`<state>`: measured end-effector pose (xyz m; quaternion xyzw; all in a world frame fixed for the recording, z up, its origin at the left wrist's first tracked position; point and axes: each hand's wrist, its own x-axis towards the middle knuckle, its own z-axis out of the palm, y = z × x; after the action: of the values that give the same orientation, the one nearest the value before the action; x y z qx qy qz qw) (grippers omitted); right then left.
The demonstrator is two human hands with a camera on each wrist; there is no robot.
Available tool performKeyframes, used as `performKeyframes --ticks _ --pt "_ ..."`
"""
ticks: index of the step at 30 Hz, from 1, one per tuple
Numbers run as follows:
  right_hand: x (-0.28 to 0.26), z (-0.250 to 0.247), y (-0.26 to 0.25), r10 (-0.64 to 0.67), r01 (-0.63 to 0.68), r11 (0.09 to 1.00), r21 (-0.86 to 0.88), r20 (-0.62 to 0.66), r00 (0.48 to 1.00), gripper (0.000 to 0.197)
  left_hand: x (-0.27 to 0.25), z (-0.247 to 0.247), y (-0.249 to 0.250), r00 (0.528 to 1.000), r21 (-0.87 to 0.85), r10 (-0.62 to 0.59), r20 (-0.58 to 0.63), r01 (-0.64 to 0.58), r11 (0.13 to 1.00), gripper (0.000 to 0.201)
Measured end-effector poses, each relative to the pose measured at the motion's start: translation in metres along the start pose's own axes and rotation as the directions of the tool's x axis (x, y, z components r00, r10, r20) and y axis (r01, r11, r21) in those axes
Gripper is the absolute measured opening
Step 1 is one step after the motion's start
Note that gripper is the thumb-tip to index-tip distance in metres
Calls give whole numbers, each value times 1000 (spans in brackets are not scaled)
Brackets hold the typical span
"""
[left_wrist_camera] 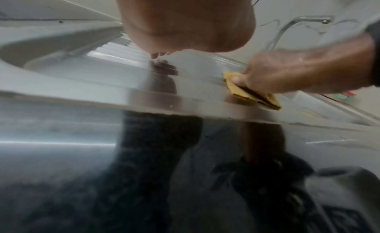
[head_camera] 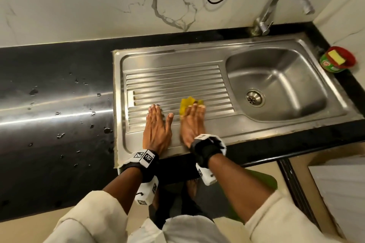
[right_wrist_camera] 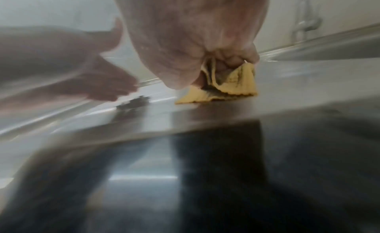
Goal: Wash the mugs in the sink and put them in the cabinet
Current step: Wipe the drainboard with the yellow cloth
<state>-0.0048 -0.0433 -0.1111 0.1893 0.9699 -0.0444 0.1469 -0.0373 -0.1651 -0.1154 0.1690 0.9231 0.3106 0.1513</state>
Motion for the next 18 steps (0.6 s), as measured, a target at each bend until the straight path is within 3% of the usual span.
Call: performKeyframes --ticks 2,5,8,10,12,14,18 --pt "-2 -8 -28 -63 66 997 -42 58 996 55 2 -2 -6 1000 13 6 -4 -6 1000 83" --pt "0 2 -12 -210 208 974 -88 -21 977 57 6 -4 -5 1000 -2 14 -23 -14 1000 82" --pt "-9 16 -16 -473 480 869 123 -81 877 70 10 -2 -2 995 -16 64 -73 -65 998 87" --pt "-12 12 -16 -530 529 826 195 -52 847 69 11 -1 -3 993 11 73 -90 -72 997 87" --pt "-12 2 8 -577 576 815 63 2 817 61 11 1 -3 994 73 88 -67 -83 994 87" --pt "-11 -1 50 -552 553 833 -23 23 833 60 10 7 3 989 91 143 -36 -139 986 87" --pt "-12 -6 128 -283 284 959 15 -62 957 59 9 17 27 990 -6 130 -49 -130 991 90"
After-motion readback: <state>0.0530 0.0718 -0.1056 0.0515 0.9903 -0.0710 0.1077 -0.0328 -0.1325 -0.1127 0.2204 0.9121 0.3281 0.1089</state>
